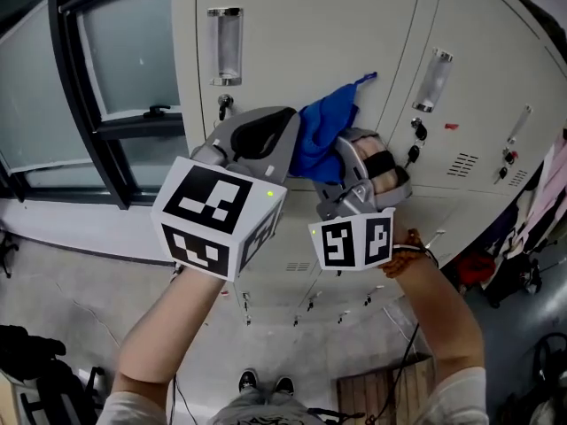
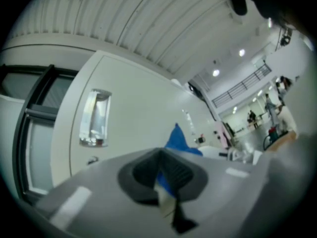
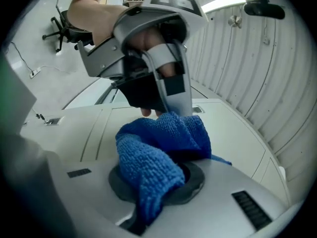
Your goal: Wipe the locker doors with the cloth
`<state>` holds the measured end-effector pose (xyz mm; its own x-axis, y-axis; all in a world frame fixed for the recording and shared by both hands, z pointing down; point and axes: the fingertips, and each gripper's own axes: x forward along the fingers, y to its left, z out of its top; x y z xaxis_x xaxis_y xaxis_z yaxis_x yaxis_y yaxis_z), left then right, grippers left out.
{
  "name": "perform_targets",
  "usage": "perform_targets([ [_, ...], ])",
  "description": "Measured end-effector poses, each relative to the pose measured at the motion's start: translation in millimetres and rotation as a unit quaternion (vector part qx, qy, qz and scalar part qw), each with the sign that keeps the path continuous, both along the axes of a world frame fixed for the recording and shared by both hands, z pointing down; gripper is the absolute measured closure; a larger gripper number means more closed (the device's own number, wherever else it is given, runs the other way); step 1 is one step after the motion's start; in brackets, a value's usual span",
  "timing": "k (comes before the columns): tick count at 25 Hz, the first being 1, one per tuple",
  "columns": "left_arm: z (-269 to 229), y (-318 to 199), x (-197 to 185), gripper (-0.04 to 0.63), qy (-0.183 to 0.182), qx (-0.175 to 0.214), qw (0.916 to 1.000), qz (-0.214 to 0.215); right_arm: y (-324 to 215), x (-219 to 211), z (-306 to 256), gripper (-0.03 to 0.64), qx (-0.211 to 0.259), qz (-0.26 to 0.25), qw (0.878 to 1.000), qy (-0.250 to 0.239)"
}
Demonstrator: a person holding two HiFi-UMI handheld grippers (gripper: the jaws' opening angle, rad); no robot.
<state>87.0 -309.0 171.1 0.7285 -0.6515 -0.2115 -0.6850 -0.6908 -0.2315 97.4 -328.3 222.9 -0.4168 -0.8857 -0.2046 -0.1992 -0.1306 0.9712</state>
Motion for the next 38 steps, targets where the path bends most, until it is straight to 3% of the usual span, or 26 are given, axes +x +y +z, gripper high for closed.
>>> perform_targets([
  [8, 21, -8, 14, 0.592, -0.001, -0.018, 0.9998, 0.009, 0, 22, 73, 0.578, -0.005, 0.037, 0.994, 0.102],
  [14, 11, -2, 31, 0.591, -0.004, -0.01, 0.9996, 0.025, 3, 55, 68, 0.578, -0.009, 0.072, 0.987, 0.14],
  [20, -21, 7, 28, 0.592, 0.006, 0.018, 0.9993, 0.032, 4, 65, 9, 0.578, -0.009, 0.085, 0.991, 0.106],
  [29, -90, 18, 8, 0.592, 0.001, 0.076, 0.9969, 0.018, 3, 55, -120, 0.578, 0.046, 0.081, 0.994, 0.062],
  [38, -142, 16, -24, 0.591, 0.008, 0.099, 0.995, -0.003, 5, 58, -254, 0.578, 0.103, 0.067, 0.992, -0.009],
])
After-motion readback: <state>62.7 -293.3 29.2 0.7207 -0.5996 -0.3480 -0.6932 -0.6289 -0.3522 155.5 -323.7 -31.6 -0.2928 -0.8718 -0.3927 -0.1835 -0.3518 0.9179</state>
